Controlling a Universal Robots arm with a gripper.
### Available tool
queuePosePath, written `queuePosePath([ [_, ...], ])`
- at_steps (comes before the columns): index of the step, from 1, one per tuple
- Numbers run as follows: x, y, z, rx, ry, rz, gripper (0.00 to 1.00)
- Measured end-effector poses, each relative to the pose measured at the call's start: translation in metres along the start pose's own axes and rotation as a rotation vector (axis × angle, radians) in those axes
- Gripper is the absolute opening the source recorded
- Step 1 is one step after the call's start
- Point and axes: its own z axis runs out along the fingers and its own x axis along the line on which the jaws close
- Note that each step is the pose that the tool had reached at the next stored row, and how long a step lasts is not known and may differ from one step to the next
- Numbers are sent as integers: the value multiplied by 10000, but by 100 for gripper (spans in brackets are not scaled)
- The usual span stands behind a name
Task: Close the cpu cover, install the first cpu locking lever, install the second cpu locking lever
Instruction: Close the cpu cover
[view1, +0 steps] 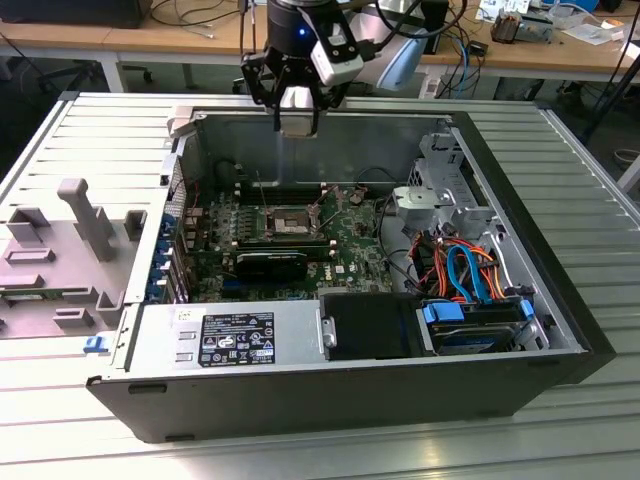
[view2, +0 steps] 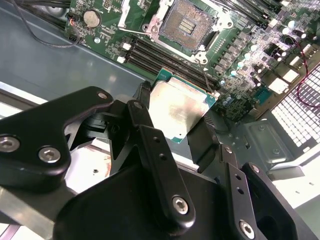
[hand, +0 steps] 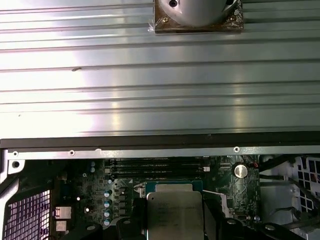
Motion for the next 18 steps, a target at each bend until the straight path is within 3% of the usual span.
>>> queuePosePath([
  [18,25,-6,59,-1,0,0,55],
])
